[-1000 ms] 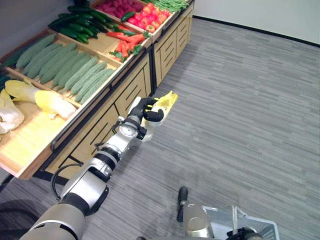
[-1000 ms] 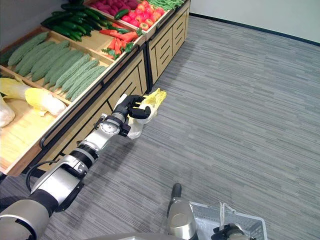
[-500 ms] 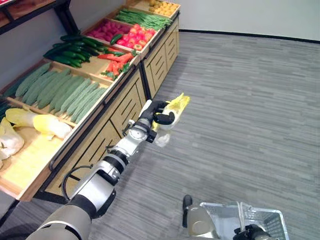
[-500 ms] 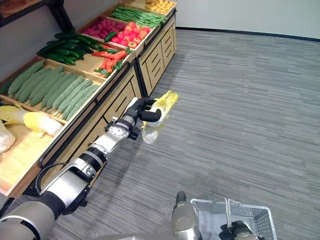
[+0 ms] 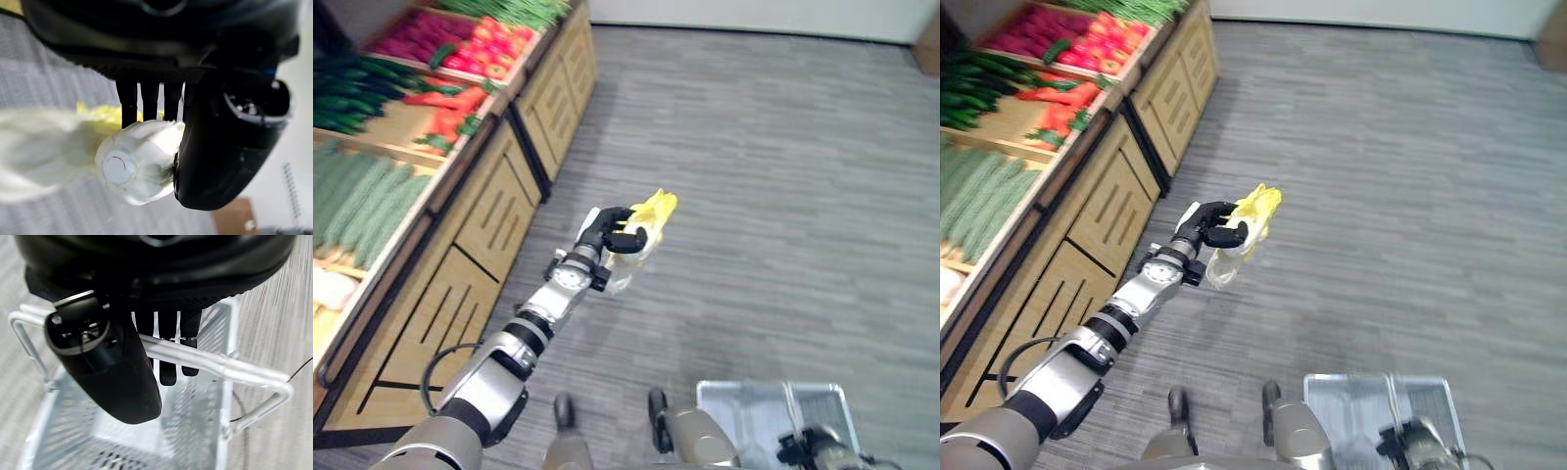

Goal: Get the vegetables into the basket

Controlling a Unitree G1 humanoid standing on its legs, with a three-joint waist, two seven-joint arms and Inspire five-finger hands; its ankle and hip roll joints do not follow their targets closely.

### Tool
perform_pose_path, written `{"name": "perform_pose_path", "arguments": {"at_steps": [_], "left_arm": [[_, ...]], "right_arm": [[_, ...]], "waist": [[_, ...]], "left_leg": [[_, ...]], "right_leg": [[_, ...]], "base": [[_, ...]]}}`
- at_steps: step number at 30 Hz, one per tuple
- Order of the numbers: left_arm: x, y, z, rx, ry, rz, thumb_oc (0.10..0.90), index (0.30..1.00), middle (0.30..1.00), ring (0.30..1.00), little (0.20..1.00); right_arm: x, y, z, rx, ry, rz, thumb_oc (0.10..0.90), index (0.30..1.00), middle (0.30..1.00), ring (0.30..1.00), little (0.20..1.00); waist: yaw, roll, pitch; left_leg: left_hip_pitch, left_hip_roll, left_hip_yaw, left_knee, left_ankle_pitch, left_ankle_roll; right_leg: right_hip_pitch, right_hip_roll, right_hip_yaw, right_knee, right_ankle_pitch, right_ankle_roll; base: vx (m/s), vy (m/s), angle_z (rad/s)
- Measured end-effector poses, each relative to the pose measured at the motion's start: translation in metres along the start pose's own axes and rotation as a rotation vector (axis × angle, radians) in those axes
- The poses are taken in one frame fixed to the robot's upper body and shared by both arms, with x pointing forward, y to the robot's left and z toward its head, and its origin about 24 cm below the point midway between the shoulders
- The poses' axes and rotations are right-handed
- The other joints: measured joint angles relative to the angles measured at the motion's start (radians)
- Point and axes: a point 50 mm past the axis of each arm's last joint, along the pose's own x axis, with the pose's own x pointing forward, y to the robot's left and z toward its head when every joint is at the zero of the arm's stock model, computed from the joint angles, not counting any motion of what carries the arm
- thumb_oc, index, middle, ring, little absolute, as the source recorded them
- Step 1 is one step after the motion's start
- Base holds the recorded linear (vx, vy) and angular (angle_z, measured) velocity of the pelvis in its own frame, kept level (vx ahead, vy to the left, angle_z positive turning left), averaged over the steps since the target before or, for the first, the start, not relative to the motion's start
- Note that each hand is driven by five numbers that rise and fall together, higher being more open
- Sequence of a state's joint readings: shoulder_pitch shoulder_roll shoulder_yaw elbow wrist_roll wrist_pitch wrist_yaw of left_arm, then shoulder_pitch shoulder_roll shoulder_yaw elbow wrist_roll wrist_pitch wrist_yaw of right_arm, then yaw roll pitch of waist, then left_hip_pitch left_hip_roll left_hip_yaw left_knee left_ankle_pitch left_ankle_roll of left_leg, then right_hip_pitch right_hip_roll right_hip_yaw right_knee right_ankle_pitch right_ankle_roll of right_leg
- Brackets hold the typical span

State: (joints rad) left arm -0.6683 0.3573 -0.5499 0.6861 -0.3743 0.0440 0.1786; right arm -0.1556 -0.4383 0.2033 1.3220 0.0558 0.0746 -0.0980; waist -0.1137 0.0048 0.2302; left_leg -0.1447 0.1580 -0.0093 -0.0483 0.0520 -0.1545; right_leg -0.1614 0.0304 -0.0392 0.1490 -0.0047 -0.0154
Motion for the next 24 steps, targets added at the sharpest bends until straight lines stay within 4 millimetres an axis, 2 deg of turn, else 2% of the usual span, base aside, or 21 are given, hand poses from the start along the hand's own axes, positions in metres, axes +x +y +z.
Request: {"name": "perform_pose_path", "arguments": {"at_steps": [1, 2, 4, 5, 7, 10, 14, 17, 19, 20, 24], "left_arm": [[0.000, 0.000, -0.002, 0.002, 0.013, 0.007, 0.400, 0.300, 0.300, 0.300, 0.300], [-0.001, -0.002, 0.005, -0.006, -0.024, -0.003, 0.400, 0.300, 0.300, 0.300, 0.300], [-0.002, -0.002, 0.015, -0.007, -0.068, -0.011, 0.400, 0.300, 0.300, 0.300, 0.300], [-0.002, -0.001, 0.019, -0.003, -0.087, -0.011, 0.400, 0.300, 0.300, 0.300, 0.300], [-0.003, -0.002, 0.023, -0.006, -0.106, -0.019, 0.400, 0.300, 0.300, 0.300, 0.300], [-0.003, -0.002, 0.025, -0.004, -0.113, -0.022, 0.400, 0.300, 0.300, 0.300, 0.300], [-0.005, 0.016, 0.020, 0.035, -0.097, 0.013, 0.400, 0.300, 0.300, 0.300, 0.300], [-0.009, 0.021, 0.017, 0.048, -0.098, 0.009, 0.400, 0.300, 0.300, 0.300, 0.300], [-0.013, 0.019, 0.015, 0.046, -0.105, -0.011, 0.400, 0.300, 0.300, 0.300, 0.300], [-0.018, 0.013, 0.014, 0.039, -0.117, -0.048, 0.400, 0.300, 0.300, 0.300, 0.300], [-0.027, -0.007, 0.023, 0.049, -0.172, -0.166, 0.400, 0.300, 0.300, 0.300, 0.300]], "right_arm": [[0.000, 0.001, 0.001, 0.000, -0.013, 0.003, 0.400, 0.300, 0.300, 0.300, 0.300], [-0.001, 0.004, 0.000, 0.001, -0.014, 0.010, 0.400, 0.300, 0.300, 0.300, 0.300], [0.000, 0.003, 0.000, 0.002, -0.008, 0.008, 0.400, 0.300, 0.300, 0.300, 0.300], [-0.001, 0.004, 0.003, 0.003, -0.019, 0.007, 0.400, 0.300, 0.300, 0.300, 0.300], [-0.001, 0.005, 0.004, 0.003, -0.028, 0.011, 0.400, 0.300, 0.300, 0.300, 0.300], [-0.001, 0.005, 0.010, 0.006, -0.045, 0.016, 0.400, 0.300, 0.300, 0.300, 0.300], [-0.001, 0.003, 0.019, 0.014, -0.068, 0.010, 0.400, 0.300, 0.300, 0.300, 0.300], [-0.001, 0.000, 0.033, 0.035, -0.098, 0.009, 0.400, 0.300, 0.300, 0.300, 0.300], [-0.001, -0.004, 0.041, 0.039, -0.120, 0.000, 0.400, 0.300, 0.300, 0.300, 0.300], [-0.002, -0.013, 0.053, 0.048, -0.146, -0.013, 0.400, 0.300, 0.300, 0.300, 0.300], [-0.005, -0.041, 0.078, 0.061, -0.219, -0.069, 0.400, 0.300, 0.300, 0.300, 0.300]], "waist": [[-0.020, 0.005, 0.003], [-0.038, 0.014, -0.001], [-0.036, 0.017, 0.002], [-0.039, 0.016, 0.007], [-0.036, 0.013, 0.015], [-0.036, 0.021, 0.033], [-0.021, 0.016, 0.042], [-0.007, 0.015, 0.042], [-0.003, 0.015, 0.042], [0.004, 0.015, 0.042], [0.016, 0.015, 0.042]], "left_leg": [[-0.002, -0.001, 0.001, 0.022, 0.012, 0.014], [0.009, -0.010, 0.000, 0.036, 0.023, 0.030], [0.066, -0.011, 0.030, 0.008, 0.035, 0.046], [0.089, -0.022, 0.069, -0.027, 0.082, 0.076], [0.096, -0.061, 0.099, -0.039, 0.082, 0.099], [0.094, -0.110, 0.098, -0.039, 0.071, 0.124], [0.104, -0.137, 0.102, -0.039, 0.061, 0.139], [0.119, -0.137, 0.107, -0.039, 0.054, 0.143], [0.132, -0.136, 0.108, -0.039, 0.050, 0.142], [0.146, -0.134, 0.115, -0.039, 0.044, 0.141], [0.173, -0.133, 0.130, -0.040, 0.035, 0.143]], "right_leg": [[0.029, 0.008, -0.006, -0.032, 0.012, 0.005], [0.041, 0.007, 0.000, -0.051, 0.003, -0.007], [0.030, 0.003, 0.040, -0.056, 0.005, 0.016], [0.029, -0.013, 0.055, -0.058, 0.024, 0.047], [0.032, -0.057, 0.054, -0.076, 0.032, 0.073], [0.062, -0.109, 0.045, -0.129, 0.050, 0.102], [0.106, -0.138, 0.041, -0.196, 0.070, 0.125], [0.123, -0.138, 0.045, -0.214, 0.075, 0.128], [0.141, -0.137, 0.045, -0.224, 0.077, 0.128], [0.151, -0.135, 0.056, -0.227, 0.077, 0.128], [0.175, -0.134, 0.069, -0.235, 0.079, 0.129]], "base": [[0.12, 0.151, -0.49], [0.14, 0.200, -0.34], [0.06, 0.174, -0.51], [-0.01, 0.143, -0.51], [-0.03, 0.138, -0.21], [0.01, 0.087, 0.13], [0.03, 0.026, 0.05], [0.04, -0.006, -0.06], [0.07, -0.020, -0.07], [0.05, -0.014, -0.19], [0.05, -0.003, -0.13]]}}
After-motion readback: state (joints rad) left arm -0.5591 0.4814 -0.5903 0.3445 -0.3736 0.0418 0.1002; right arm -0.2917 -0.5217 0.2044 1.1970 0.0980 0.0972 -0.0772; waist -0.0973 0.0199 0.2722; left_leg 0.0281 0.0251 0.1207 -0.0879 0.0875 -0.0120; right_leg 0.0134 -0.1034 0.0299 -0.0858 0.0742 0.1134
